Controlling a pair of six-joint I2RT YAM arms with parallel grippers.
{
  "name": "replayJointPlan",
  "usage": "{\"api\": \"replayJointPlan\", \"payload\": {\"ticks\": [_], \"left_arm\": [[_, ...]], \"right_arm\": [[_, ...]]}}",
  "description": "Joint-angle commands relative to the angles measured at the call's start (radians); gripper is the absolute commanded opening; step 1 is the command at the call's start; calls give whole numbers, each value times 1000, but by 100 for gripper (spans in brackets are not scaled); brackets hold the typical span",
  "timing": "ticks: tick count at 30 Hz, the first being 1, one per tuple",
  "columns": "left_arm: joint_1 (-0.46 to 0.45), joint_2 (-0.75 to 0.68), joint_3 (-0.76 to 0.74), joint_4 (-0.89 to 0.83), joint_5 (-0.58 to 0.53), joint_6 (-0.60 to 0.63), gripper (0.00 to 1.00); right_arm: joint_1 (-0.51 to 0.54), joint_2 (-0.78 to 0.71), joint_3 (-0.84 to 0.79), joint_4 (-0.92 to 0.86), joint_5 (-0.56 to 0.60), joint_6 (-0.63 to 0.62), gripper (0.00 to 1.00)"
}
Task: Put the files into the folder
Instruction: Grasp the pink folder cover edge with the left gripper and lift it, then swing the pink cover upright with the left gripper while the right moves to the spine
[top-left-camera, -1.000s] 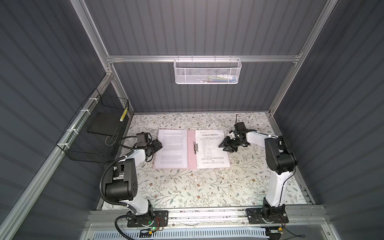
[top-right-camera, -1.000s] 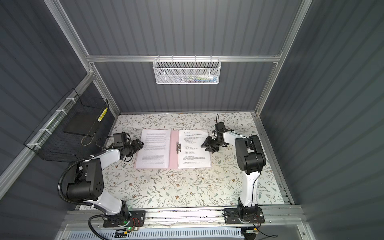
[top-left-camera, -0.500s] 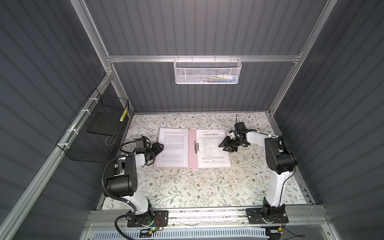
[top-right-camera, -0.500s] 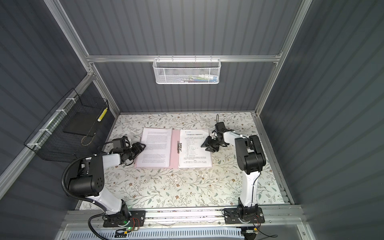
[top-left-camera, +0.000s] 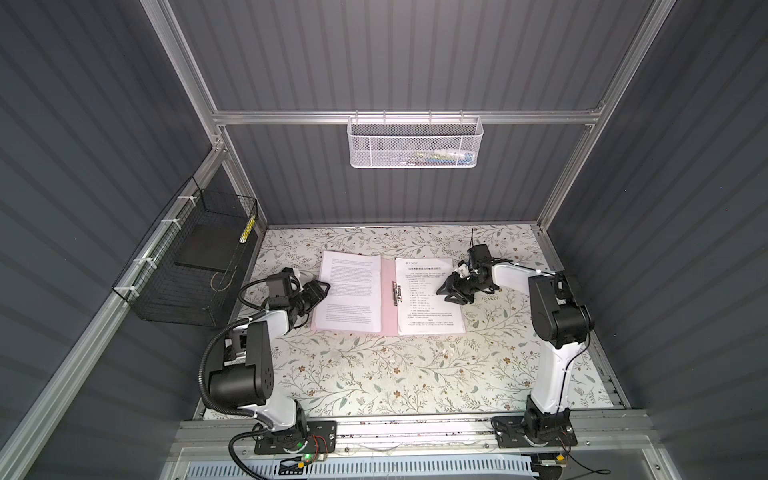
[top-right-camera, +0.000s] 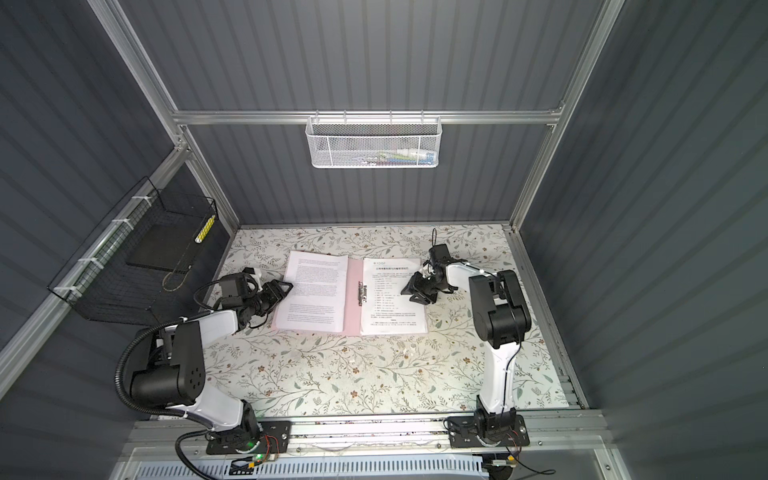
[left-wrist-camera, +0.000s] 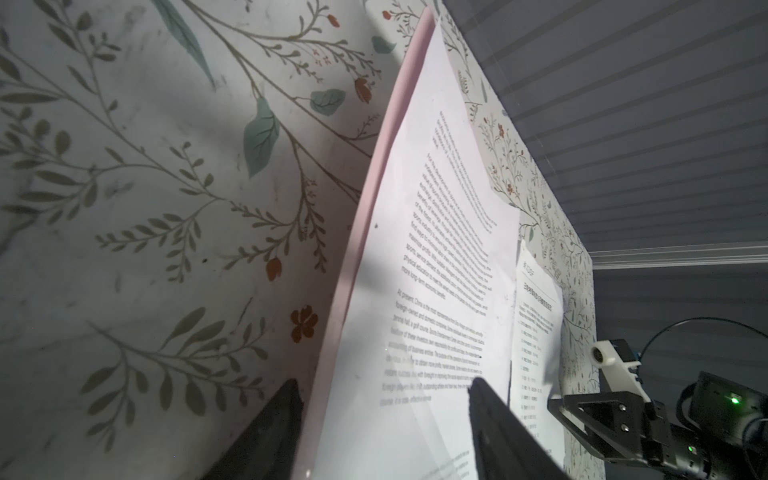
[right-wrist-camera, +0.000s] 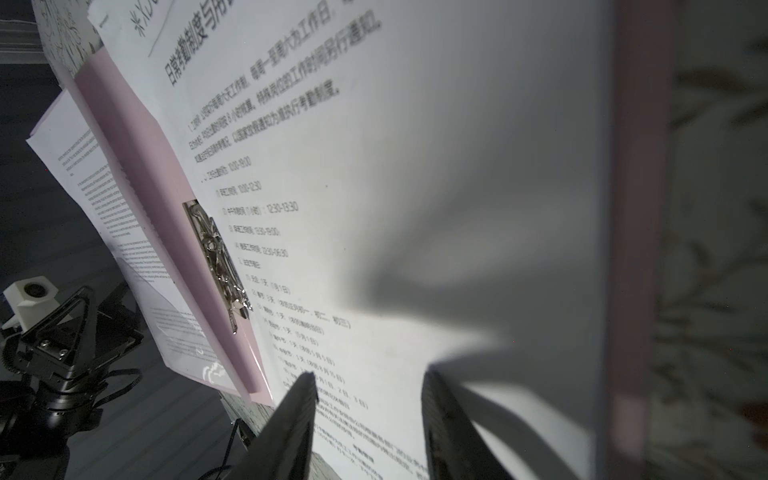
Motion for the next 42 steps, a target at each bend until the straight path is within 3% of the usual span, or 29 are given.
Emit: {"api": "replayJointPlan", "payload": {"ticks": [1, 9, 15, 21, 25, 32, 42], "left_arm": [[-4, -48, 19, -35, 86, -31, 65], [-19, -109, 54, 34, 208, -165, 64], [-48, -193, 101, -11, 206, -184, 64], [-72, -214, 129, -139, 147, -107, 62], [-84, -225, 76, -150, 90, -86, 59], [-135, -280, -8, -117, 12, -97, 54], [-162, -334, -61, -88, -9, -110, 54]], "right_arm": [[14, 44, -8, -24, 14, 1, 45], [28, 49, -9, -19, 11, 3, 45], [37, 47, -10, -14, 13, 3, 45], [58, 22, -3, -24, 36, 6, 45], [96, -35, 53, -111, 139, -25, 45], [280, -7, 335, -331, 512, -110, 45], [391, 234, 696, -442, 619, -152, 25]]}}
